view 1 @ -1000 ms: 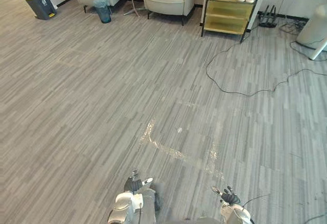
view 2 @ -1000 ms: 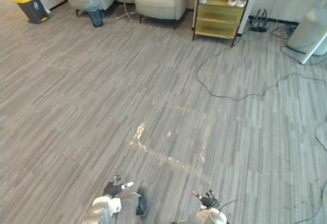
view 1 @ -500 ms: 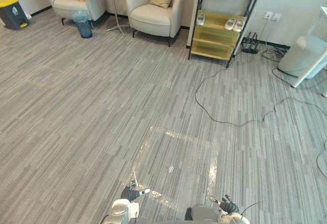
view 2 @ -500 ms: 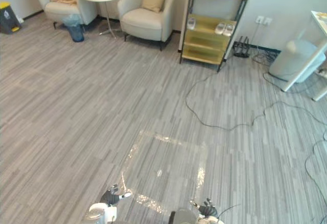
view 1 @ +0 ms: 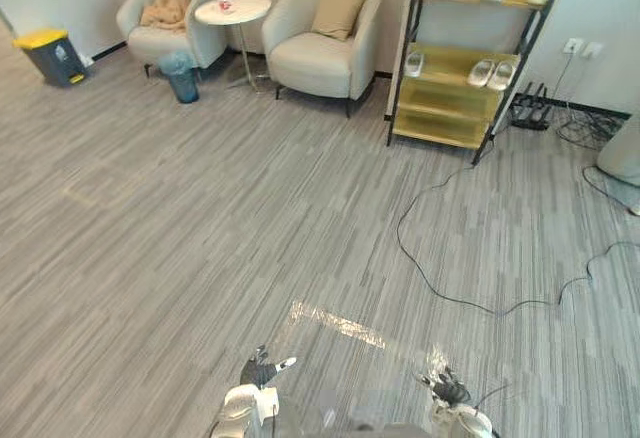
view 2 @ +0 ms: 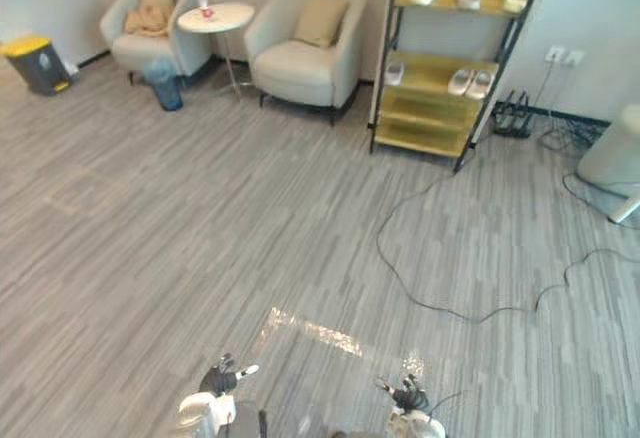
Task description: Pick up cushions and gather them together orderly.
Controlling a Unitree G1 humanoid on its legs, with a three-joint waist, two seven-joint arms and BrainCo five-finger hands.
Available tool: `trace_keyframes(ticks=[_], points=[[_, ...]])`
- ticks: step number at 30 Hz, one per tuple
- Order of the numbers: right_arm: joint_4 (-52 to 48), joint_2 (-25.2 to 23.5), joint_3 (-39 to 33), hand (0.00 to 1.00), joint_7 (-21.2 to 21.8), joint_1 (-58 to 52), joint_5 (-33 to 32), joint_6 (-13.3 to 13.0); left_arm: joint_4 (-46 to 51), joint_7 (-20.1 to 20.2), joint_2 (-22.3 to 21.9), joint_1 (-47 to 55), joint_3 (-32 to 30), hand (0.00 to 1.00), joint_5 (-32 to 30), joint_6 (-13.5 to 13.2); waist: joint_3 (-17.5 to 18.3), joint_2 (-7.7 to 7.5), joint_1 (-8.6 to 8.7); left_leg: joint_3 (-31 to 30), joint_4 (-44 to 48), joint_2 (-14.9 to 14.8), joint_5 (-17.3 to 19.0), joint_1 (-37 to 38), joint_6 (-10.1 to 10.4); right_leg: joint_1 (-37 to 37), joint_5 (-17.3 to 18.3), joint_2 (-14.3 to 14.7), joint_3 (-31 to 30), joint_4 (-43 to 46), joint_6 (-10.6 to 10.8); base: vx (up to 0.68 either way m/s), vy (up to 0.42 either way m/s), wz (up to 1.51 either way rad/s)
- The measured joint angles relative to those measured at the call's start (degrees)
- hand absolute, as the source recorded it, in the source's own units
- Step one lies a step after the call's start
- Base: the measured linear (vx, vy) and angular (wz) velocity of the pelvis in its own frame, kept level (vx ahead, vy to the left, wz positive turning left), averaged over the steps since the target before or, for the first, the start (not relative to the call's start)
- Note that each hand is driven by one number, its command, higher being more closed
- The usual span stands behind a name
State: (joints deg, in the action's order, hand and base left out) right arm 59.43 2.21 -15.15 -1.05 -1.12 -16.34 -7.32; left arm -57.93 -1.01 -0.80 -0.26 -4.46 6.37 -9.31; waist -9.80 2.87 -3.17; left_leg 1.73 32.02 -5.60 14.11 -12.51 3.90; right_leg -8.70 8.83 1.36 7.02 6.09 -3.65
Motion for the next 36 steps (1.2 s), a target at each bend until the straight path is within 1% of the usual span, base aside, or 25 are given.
trace_keyframes(ticks=[1, 2, 3, 4, 5, 6, 8, 9, 10, 11, 12, 13, 14, 15, 17, 18, 19, 20, 21, 22, 23, 26, 29, 32, 36], points=[[0.3, 0.1, -0.3, 0.00, 0.0, -0.2, 0.1, 0.1, -0.2, 0.0, 0.0, 0.1, 1.0, 0.00, 0.3, 0.0, 0.2, 0.45, -0.15, -3.3, -11.6, 2.2, -3.7, 0.8, 0.7, -1.0, 0.8, 0.3, -1.5, -0.5, 1.0, 0.37, 0.081, -0.59], [0.3, 0.2, -0.4, 0.00, 0.0, -0.3, 0.1, 0.1, -0.2, 0.0, 0.0, 0.2, 1.3, 0.00, 0.5, 0.0, 0.3, 0.73, -0.24, -4.3, -14.0, 2.5, -5.6, 1.0, 0.8, -1.2, 1.0, 0.5, -1.9, -0.5, 1.2, 0.38, 0.145, -0.74], [1.2, 0.0, -0.5, 0.00, -0.2, -0.1, 0.1, 0.1, -0.3, 0.0, 0.4, 0.3, 1.9, 0.00, 0.6, -0.1, 0.7, 0.53, -0.44, -5.4, -14.2, 3.5, -11.2, 1.9, -0.4, -2.0, 2.5, 0.8, -4.6, 0.1, 2.4, 0.38, 0.110, -0.55], [1.3, -0.3, -0.3, 0.00, 0.0, -0.3, 0.2, 0.1, -1.2, 0.0, 1.3, -0.1, 2.1, 0.00, 0.6, 0.1, 1.1, -1.32, 0.16, -5.0, -14.7, 4.6, -10.1, 3.0, -1.3, -2.4, 3.4, -0.9, -5.2, 1.1, 3.6, 0.53, 0.143, -0.53], [1.2, -0.7, -0.3, 0.00, -0.1, -0.9, 0.3, 0.1, -1.2, 0.1, 1.8, -0.3, 2.2, 0.00, 0.6, 0.1, 1.3, -2.81, 0.09, -3.5, -15.0, 5.3, -9.2, 3.6, -1.8, -2.2, 4.6, -2.2, -5.6, 2.4, 4.3, 0.42, 0.069, -0.21], [1.3, -0.9, -0.3, 0.00, -0.1, -1.5, 0.5, 0.2, -1.2, 0.1, 1.9, -0.4, 2.2, 0.00, 0.6, 0.1, 1.6, -3.54, -0.30, -2.7, -14.9, 5.8, -8.3, 4.2, -2.2, -1.7, 5.3, -2.9, -6.2, 4.2, 4.6, 0.33, 0.079, -0.32], [1.3, -1.1, -0.3, 0.00, 0.0, -1.8, 0.7, 0.3, -1.3, 0.1, 2.1, -0.2, 2.2, 0.00, 0.6, 0.2, 1.8, -3.71, -0.28, -1.5, -14.9, 6.3, -7.0, 6.1, -3.1, -1.1, 5.6, -3.7, -7.6, 7.7, 5.2, 0.26, 0.089, -0.31], [1.2, -1.2, -0.3, 0.00, 0.1, -2.1, 1.0, 0.5, -1.4, 0.2, 2.2, 0.1, 2.2, 0.00, 0.5, 0.2, 1.9, -3.68, -0.57, -0.2, -15.6, 6.8, -6.1, 8.3, -3.8, -0.5, 6.1, -4.6, -8.6, 11.4, 6.0, 0.31, 0.135, -0.37], [1.3, -1.1, -0.3, 0.00, 0.2, -2.1, 2.2, 0.7, -1.4, 0.2, 2.3, 0.3, 2.2, 0.00, 0.5, 0.2, 2.1, -3.64, -0.73, 1.0, -16.5, 7.3, -5.7, 10.1, -4.2, 0.8, 6.4, -5.2, -9.2, 15.3, 6.5, 0.25, 0.115, -0.39], [1.4, -1.1, -0.3, 0.00, 0.3, -2.1, 2.7, 0.7, -1.5, 0.2, 2.3, 0.5, 2.2, 0.00, 0.5, 0.2, 2.1, -3.62, -0.72, 1.3, -16.9, 7.5, -5.6, 10.7, -4.4, 1.3, 6.4, -5.4, -9.2, 16.5, 6.6, 0.19, 0.101, -0.29], [1.9, -1.0, -0.4, 0.00, 0.4, -2.0, 3.0, 0.7, -2.4, 0.2, 2.6, 0.5, 2.6, 0.00, 0.5, 0.2, 2.7, -3.62, -0.65, 1.5, -17.9, 7.8, -5.3, 12.0, -5.0, 2.8, 5.8, -6.0, -8.7, 20.7, 7.7, 0.14, 0.069, -0.11], [2.1, -1.0, -0.4, 0.00, 0.5, -1.9, 3.0, 0.8, -2.5, 0.2, 2.7, 0.5, 2.8, 0.00, 0.5, 0.2, 2.8, -3.57, -0.64, 1.5, -18.1, 7.8, -5.3, 12.2, -5.1, 3.2, 5.6, -6.1, -8.4, 21.7, 8.1, 0.17, 0.080, -0.03], [2.6, -0.9, -0.4, 0.00, 0.5, -1.5, 3.0, 0.9, -2.5, 0.1, 3.1, 0.7, 3.2, 0.00, 0.5, 0.3, 2.9, -3.51, -0.62, 1.1, -18.9, 7.5, -5.1, 13.2, -5.4, 4.7, 5.0, -6.5, -7.5, 25.2, 9.2, 0.14, 0.030, 0.09], [2.6, -0.8, -0.4, 0.00, 0.5, -1.6, 3.0, 0.9, -2.7, 0.1, 3.4, 0.9, 3.2, 0.00, 0.5, 0.3, 3.2, -3.37, -0.47, 0.5, -19.2, 7.2, -5.0, 13.8, -5.5, 5.8, 7.1, -6.5, -6.2, 26.8, 8.2, 0.12, 0.013, 0.12], [2.6, -0.9, -0.4, 0.00, 0.5, -1.9, 3.0, 0.9, -3.4, 0.1, 3.6, 0.9, 3.2, 0.00, 0.5, 0.4, 3.6, -3.55, -0.36, -0.7, -19.2, 7.1, -5.0, 14.3, -5.5, 6.0, 8.5, -6.6, -5.0, 24.2, 7.5, 0.08, -0.033, 0.33], [2.8, -1.1, -0.4, 0.00, 0.5, -2.6, 3.0, 1.0, -3.5, 0.1, 4.0, 1.1, 3.2, 0.00, 0.5, 0.4, 4.0, -3.95, -0.46, -1.3, -19.2, 7.5, -5.0, 14.6, -5.5, 5.3, 6.7, -7.2, -4.2, 17.6, 6.5, 0.06, -0.105, 0.39], [3.1, -1.2, -0.4, 0.00, 0.5, -2.7, 3.0, 1.2, -3.6, 0.1, 4.4, 1.1, 3.2, 0.00, 0.5, 0.4, 4.5, -4.76, -0.56, -1.5, -19.2, 8.0, -5.0, 14.6, -5.4, 5.3, 5.8, -7.6, -4.1, 15.2, 7.0, 0.05, -0.137, 0.31], [3.5, -1.1, -0.6, 0.00, 0.5, -2.9, 3.1, 1.3, -3.8, 0.1, 4.4, 1.3, 3.2, 0.00, 0.5, 0.6, 5.2, -4.84, -0.48, -2.2, -19.6, 8.1, -5.0, 14.7, -5.1, 4.4, 5.8, -7.4, -4.2, 13.3, 7.1, 0.03, -0.148, 0.06], [4.6, -0.9, -2.0, 0.00, 0.5, -2.8, 3.3, 1.3, -4.1, 0.1, 4.4, 1.6, 3.2, 0.00, 0.5, 0.7, 6.1, -4.49, -0.53, -2.3, -21.1, 8.0, -5.5, 14.7, -4.4, 3.5, 5.8, -7.2, -4.1, 10.3, 7.0, 0.01, -0.127, 0.04], [4.7, -0.9, -2.3, 0.00, 0.5, -2.8, 3.4, 1.3, -4.2, 0.1, 4.4, 1.6, 3.2, 0.00, 0.5, 0.8, 6.1, -4.41, -0.50, -2.3, -21.2, 8.0, -5.6, 14.7, -4.2, 3.2, 5.8, -7.2, -4.1, 9.6, 7.0, -0.04, -0.151, -0.07], [5.3, -0.6, -3.1, 0.00, 0.5, -2.9, 4.1, 1.3, -4.7, 0.1, 4.4, 1.5, 3.2, 0.00, 0.5, 0.8, 5.9, -3.94, -0.47, -2.4, -21.8, 8.0, -6.0, 14.7, -3.6, 2.3, 5.7, -7.1, -4.1, 7.3, 7.0, -0.06, -0.122, -0.06], [5.6, 0.3, -4.1, 0.00, 0.5, -3.6, 4.6, 1.6, -5.6, 0.3, 4.3, 1.6, 3.2, 0.00, 0.5, 0.9, 5.7, -3.18, -0.28, -2.5, -22.8, 7.4, -6.6, 15.7, -2.9, 0.9, 4.9, -6.3, -4.2, 5.3, 6.5, -0.06, -0.074, -0.06], [5.6, 0.6, -4.3, 0.00, 0.5, -4.3, 4.7, 1.6, -5.9, 0.3, 4.7, 1.7, 3.2, 0.00, 0.5, 1.0, 5.7, -3.63, -0.24, -3.1, -25.0, 7.2, -8.3, 16.5, -2.5, 0.5, 4.4, -6.1, -3.7, 4.1, 6.0, -0.08, -0.038, 0.05], [5.6, 0.7, -4.4, 0.00, 0.5, -4.9, 4.7, 1.6, -5.9, 0.4, 5.1, 1.8, 3.2, 0.00, 0.5, 1.0, 5.5, -4.20, -0.23, -4.5, -27.1, 7.6, -10.1, 16.4, -2.6, 0.5, 3.5, -6.4, -2.3, 2.9, 6.4, -0.06, -0.002, 0.21], [5.5, 0.7, -4.4, 0.00, 0.5, -4.9, 4.7, 1.6, -5.9, 0.4, 5.8, 2.3, 3.2, 0.00, 0.5, 1.0, 5.2, -4.78, -0.21, -5.7, -28.7, 8.4, -11.5, 16.5, -3.1, 0.5, 3.3, -7.0, -1.3, 2.5, 6.8, -0.04, 0.018, 0.18]])
